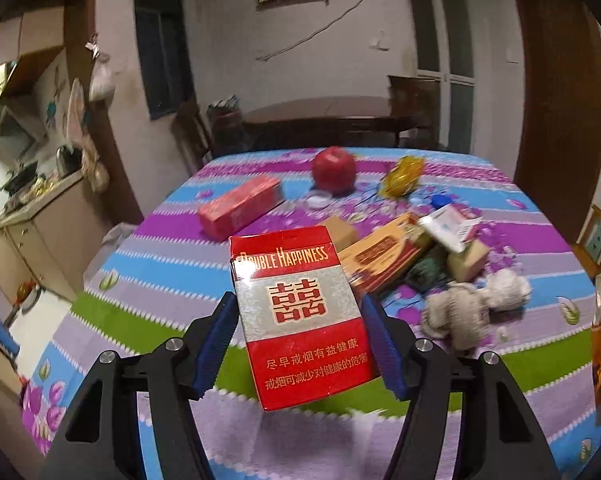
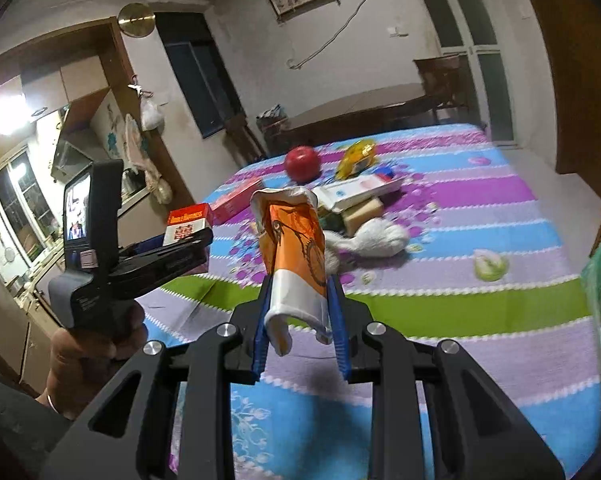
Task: Collect trash
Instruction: 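Carry the red Double Happiness pack in the left tool while the right tool carries the cup to the bin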
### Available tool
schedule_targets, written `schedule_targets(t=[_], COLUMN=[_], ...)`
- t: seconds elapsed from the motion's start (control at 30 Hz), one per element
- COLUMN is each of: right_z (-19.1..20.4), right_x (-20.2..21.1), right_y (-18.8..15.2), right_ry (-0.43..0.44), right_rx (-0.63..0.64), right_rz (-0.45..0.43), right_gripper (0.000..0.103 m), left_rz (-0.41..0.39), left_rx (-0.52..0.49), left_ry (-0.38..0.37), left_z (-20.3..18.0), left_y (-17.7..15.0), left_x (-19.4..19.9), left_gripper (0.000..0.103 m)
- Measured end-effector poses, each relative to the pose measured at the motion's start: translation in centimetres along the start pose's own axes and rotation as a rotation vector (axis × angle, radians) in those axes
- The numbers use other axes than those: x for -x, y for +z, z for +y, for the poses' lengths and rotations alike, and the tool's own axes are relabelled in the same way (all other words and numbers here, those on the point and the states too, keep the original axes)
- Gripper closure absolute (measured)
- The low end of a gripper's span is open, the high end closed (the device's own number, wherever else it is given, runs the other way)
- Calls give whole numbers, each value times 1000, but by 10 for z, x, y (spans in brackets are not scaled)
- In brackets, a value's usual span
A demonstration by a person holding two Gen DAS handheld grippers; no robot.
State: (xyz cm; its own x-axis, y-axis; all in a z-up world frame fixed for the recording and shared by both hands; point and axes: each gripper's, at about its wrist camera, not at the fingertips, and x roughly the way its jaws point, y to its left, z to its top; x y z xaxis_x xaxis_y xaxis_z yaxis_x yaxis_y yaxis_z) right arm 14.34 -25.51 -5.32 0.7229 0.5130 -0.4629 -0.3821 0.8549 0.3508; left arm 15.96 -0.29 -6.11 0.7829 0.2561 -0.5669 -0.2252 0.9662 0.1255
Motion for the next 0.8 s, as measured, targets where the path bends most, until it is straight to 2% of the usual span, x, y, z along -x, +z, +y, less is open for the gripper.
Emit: schedule_targets(t=[0.2, 0.37, 0.57, 0.8], right_z=[-22, -49, -96, -144], right_x=[25, 52, 93, 136], right_y=[8, 12, 12, 5], right_ry=[-82, -185, -320, -484], right_rx=[-22, -45, -111, -177], right_rz=[-43, -77, -125, -152], right_gripper=[78, 78, 78, 78], left_rz=[-49, -92, -117, -120], left_rx=[-75, -151, -248, -371], left_ry=[-76, -155, -281, -463], left_z=[-40, -86, -156, -246], left_y=[17, 28, 33, 26], left_x=[16, 31, 48, 70], left_gripper=[39, 39, 39, 39])
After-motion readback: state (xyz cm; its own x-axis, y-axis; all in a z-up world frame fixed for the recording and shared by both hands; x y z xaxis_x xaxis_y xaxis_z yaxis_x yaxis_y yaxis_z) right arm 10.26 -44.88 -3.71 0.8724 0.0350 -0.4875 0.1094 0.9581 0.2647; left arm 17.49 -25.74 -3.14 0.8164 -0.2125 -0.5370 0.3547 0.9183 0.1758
